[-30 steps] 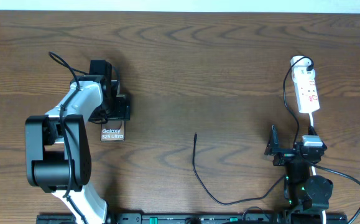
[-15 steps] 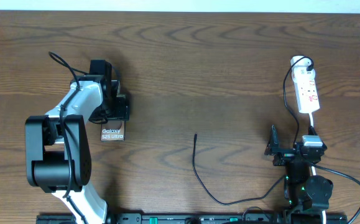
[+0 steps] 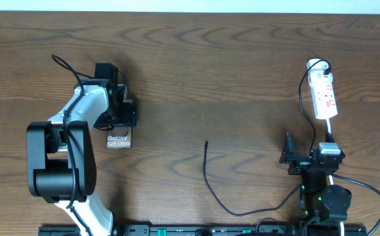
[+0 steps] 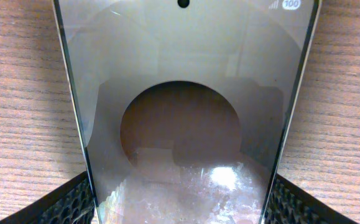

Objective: Plug charger to phone and switch on socket
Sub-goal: 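Close the left gripper on the phone's sides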

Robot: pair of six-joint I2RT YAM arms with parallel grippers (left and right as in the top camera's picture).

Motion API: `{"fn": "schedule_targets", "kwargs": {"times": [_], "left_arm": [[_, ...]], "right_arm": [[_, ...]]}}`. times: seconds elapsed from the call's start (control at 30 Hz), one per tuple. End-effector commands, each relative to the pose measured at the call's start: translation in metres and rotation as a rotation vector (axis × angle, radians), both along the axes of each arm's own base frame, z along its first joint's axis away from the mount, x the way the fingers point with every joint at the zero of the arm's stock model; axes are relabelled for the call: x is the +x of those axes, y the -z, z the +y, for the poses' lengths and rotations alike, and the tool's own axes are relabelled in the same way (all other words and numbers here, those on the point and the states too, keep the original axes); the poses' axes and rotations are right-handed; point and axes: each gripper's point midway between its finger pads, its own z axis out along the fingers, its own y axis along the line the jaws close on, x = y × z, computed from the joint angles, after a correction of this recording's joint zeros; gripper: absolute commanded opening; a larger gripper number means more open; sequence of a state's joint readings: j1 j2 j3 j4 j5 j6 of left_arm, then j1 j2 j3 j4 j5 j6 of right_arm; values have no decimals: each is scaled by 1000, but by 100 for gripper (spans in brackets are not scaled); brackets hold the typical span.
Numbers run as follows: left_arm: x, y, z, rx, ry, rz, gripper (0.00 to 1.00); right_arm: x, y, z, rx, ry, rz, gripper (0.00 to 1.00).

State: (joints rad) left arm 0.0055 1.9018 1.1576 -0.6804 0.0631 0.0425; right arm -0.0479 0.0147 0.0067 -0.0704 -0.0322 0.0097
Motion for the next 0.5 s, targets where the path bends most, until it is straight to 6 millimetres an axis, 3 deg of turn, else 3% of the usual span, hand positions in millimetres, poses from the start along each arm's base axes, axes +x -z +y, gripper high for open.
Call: {"fn": "schedule_targets", "kwargs": {"times": [0.0,0.47], "left_arm": [[-18,16,3,19,8,68,52],[-17,16,3,19,9,65,9]], "right_arm": [[0,1,2,-15,-7,2,99],[0,1,2,-15,-7,2,99]]}}
